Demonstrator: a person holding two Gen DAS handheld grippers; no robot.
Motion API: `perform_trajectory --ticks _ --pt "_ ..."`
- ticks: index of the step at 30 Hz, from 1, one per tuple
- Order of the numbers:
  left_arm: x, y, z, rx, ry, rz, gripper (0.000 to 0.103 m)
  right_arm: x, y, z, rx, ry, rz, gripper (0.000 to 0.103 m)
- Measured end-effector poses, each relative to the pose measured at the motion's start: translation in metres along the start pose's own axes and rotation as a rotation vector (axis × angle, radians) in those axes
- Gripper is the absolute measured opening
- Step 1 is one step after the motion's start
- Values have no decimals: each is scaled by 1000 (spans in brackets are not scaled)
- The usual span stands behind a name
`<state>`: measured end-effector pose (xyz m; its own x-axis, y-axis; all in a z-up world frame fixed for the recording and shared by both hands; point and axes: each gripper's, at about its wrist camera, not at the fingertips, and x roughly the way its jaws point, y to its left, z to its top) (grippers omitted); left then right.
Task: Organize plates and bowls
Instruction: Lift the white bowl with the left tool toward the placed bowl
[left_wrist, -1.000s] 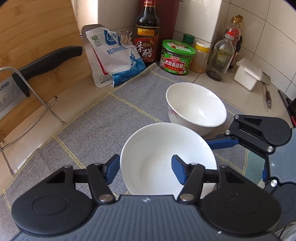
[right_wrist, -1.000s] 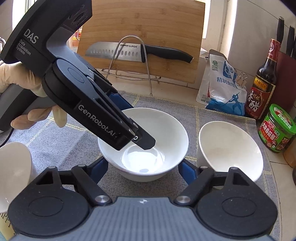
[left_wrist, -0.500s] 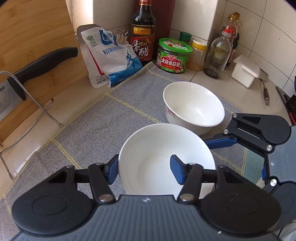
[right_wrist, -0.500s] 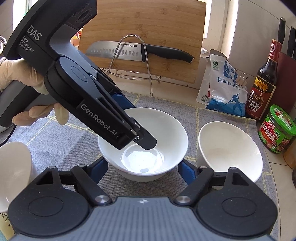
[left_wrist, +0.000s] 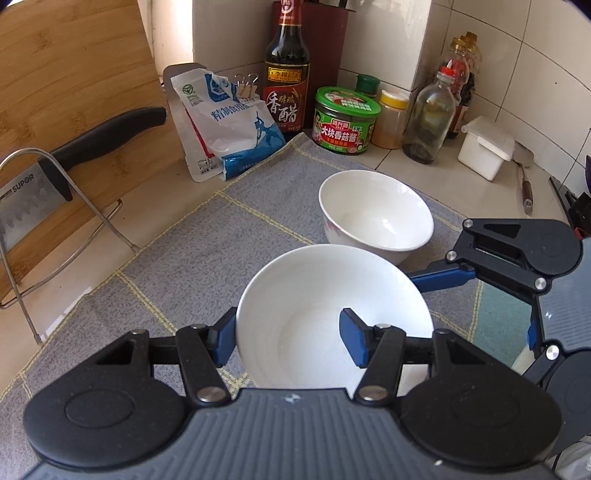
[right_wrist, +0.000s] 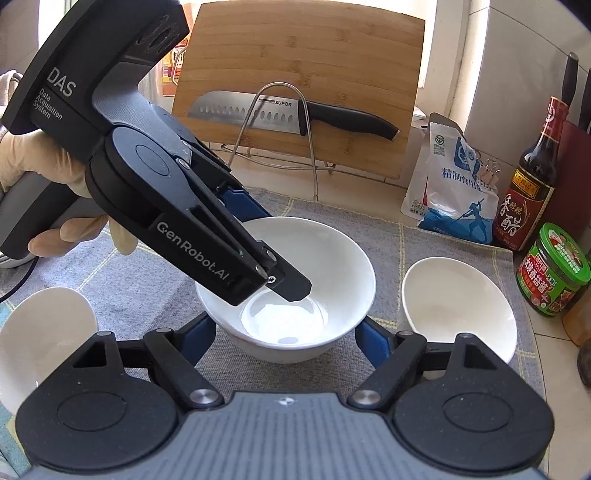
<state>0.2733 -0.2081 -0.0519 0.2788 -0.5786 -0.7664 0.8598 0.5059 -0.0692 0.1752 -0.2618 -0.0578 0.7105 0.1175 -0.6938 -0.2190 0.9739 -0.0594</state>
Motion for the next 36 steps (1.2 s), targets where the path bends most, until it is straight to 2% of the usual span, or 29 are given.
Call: perform_trajectory --ticks 22,36 --pt "-75 -30 -37 -57 -75 73 57 -53 39 -3 -42 -32 101 86" --pt "-119 -29 -79 -131 -78 142 57 -71 78 1 -121 -36 189 86"
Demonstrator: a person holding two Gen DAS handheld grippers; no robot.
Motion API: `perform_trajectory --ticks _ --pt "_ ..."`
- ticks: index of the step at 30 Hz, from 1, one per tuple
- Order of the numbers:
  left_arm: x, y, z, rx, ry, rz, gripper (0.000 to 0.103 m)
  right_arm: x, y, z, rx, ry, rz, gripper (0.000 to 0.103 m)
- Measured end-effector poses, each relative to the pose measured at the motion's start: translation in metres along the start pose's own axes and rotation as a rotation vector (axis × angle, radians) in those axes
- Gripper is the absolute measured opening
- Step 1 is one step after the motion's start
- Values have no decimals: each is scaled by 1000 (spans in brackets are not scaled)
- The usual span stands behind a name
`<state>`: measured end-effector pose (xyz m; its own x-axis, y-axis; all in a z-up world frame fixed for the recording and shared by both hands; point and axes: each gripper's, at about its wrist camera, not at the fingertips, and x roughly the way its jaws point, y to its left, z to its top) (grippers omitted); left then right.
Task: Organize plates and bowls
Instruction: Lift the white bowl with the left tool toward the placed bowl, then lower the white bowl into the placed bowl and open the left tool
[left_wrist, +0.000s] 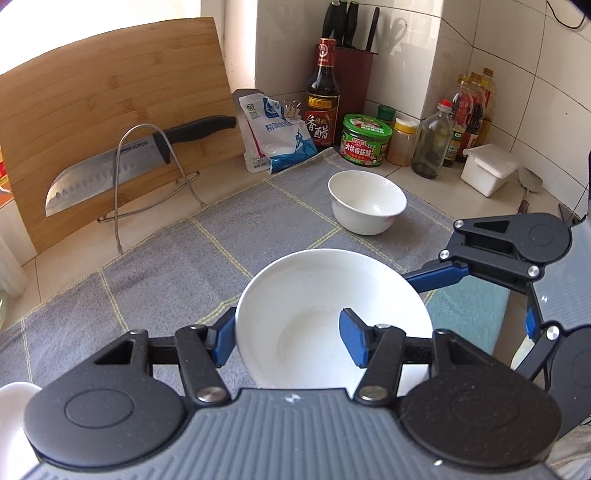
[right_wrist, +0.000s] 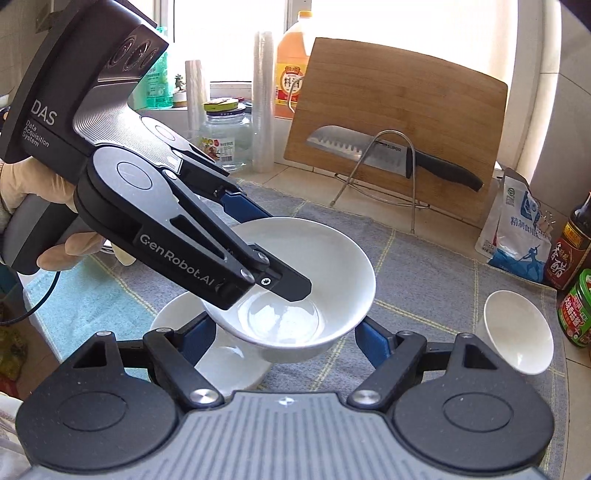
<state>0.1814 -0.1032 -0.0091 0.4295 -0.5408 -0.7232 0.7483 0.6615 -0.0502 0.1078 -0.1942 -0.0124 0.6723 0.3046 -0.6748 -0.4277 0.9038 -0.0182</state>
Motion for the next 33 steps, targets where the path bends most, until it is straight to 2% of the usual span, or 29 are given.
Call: perform_trajectory --ticks 9,20,33 --pt "-16 7 -23 -49 19 17 57 4 20 0 -26 19 64 86" --pt "-14 6 -42 -53 51 16 58 14 24 -11 4 58 128 86" --pt "-9 8 -51 -77 57 9 58 20 26 -16 -18 77 130 86"
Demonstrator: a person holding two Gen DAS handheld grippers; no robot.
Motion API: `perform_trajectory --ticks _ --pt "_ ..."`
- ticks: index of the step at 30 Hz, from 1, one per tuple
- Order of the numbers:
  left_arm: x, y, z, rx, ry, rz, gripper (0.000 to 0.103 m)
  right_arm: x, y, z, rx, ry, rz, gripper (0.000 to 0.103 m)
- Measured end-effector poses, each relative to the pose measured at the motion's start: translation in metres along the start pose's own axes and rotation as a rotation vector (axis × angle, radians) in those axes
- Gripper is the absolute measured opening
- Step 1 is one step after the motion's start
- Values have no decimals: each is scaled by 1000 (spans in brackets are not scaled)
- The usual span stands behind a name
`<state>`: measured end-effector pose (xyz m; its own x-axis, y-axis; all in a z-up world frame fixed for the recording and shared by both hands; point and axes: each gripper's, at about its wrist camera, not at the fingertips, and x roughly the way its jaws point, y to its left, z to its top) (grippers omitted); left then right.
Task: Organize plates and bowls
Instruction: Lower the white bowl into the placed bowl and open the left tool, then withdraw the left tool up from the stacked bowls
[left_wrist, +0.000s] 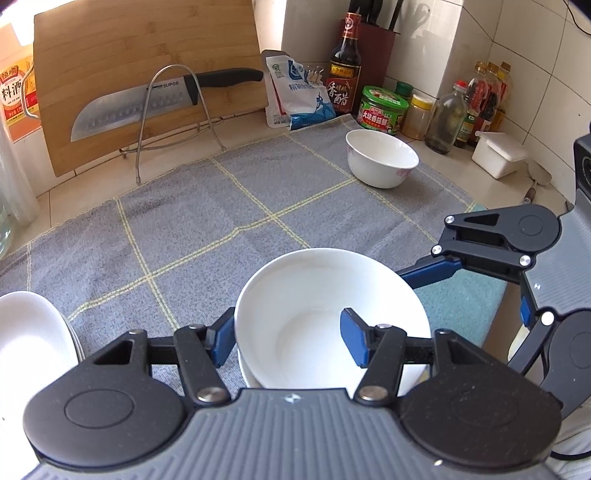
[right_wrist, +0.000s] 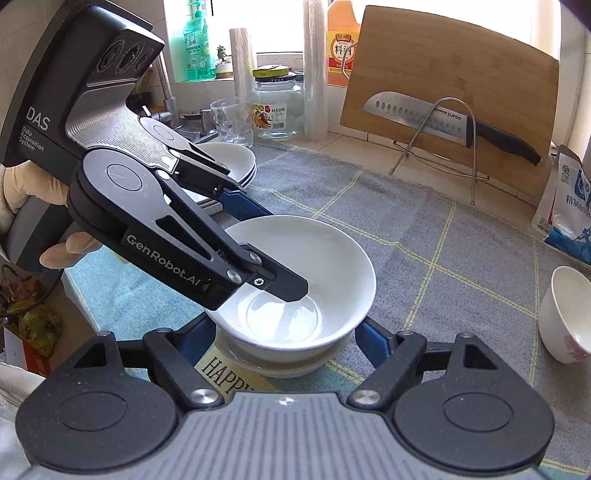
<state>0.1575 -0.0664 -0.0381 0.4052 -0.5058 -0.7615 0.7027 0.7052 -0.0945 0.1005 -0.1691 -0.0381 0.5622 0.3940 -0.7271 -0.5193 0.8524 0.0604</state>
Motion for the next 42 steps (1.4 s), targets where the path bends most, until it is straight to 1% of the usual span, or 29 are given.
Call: perform_trajectory --ticks 8,10,11,12,14,15,17,22,25,29,31,36,38,42 --pt "2 3 -4 -21 -10 -6 58 3 1 0 -12 8 -4 86" --pt "2 3 -5 -27 -10 -8 62 4 1 -1 -15 13 -2 86" --pt "2 4 -5 -30 -11 -8 67 5 2 -2 -17 16 -1 87" --pt "1 4 -6 -31 -16 -8 70 5 3 -2 -20 12 1 90" --pt "-2 4 -6 -28 -22 -3 73 1 4 -1 -26 -11 9 101" --pt "-3 5 -6 -27 -25 2 76 -2 4 -1 -29 -23 12 102" --pt "-6 7 -6 -34 -33 12 78 -6 2 1 -28 -44 20 102" --pt "-14 10 -2 -23 -60 39 84 -12 -4 5 -1 -75 -6 103" --pt "-17 10 3 -6 -75 49 86 -13 -9 5 15 -82 -21 103" --pt "-17 8 11 11 -85 51 87 -9 -14 0 37 -65 -41 103" --pt "-17 6 16 19 -87 43 87 -10 -15 -3 46 -62 -34 103" --pt "-14 -6 37 46 -86 41 90 -18 -18 -9 44 -77 -51 103" --pt "-11 -16 46 55 -90 41 90 -26 -26 -12 54 -90 -78 103" --pt "0 -39 57 59 -103 28 90 -41 -53 -23 97 -95 -144 103"
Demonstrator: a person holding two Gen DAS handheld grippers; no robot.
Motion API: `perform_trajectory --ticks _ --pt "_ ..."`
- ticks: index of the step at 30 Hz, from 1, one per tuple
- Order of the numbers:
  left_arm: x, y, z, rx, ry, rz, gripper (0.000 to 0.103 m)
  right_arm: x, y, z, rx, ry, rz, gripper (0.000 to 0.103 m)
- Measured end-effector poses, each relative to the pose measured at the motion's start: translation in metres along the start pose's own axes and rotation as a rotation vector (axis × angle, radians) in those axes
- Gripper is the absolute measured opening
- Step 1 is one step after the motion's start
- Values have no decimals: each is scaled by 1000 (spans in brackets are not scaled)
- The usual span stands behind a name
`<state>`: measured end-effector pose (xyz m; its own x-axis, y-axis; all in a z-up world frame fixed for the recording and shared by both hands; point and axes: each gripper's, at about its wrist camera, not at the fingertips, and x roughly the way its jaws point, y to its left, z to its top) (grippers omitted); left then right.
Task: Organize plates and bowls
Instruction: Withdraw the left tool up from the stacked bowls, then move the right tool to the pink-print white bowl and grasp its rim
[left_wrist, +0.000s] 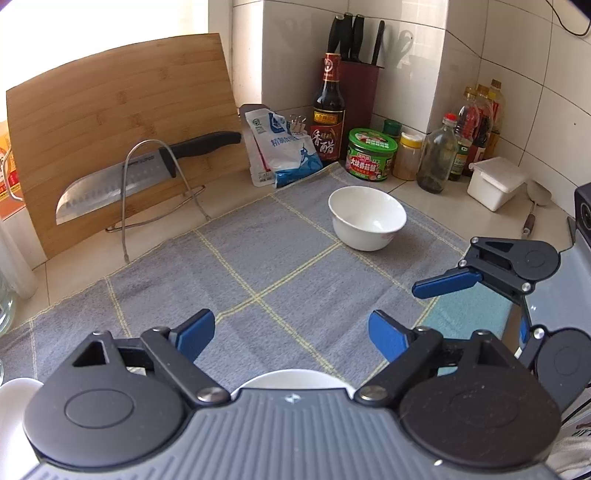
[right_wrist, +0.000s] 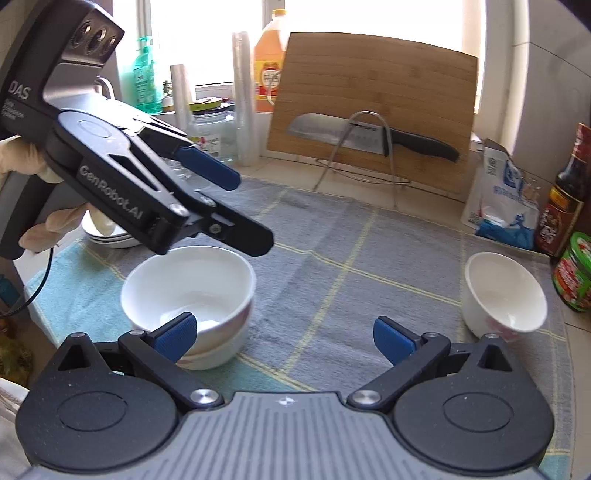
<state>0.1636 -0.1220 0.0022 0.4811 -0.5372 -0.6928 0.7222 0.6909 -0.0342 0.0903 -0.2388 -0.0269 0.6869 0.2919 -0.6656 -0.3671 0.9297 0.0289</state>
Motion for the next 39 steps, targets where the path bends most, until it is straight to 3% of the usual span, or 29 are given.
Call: perform_trajectory --ticks 10,16,20,26,30,33,39 --pt "23 -51 2 -94 -55 59 91 -16 -93 -19 135 44 -184 103" --pt "31 -80 -2 9 -121 99 95 -19 -108 -17 163 61 -283 103" --pt "38 -99 -5 33 -152 133 95 -21 -113 -9 147 69 -300 103" --pt "65 -124 -3 53 -142 189 96 -9 -145 6 111 69 -254 102" --pt "102 -141 7 3 -128 233 96 6 -177 17 117 79 -182 98" --pt "132 -155 13 2 -137 292 96 24 -200 22 107 117 -122 94" --pt "168 -155 25 -41 -156 310 94 60 -233 25 101 176 -49 86"
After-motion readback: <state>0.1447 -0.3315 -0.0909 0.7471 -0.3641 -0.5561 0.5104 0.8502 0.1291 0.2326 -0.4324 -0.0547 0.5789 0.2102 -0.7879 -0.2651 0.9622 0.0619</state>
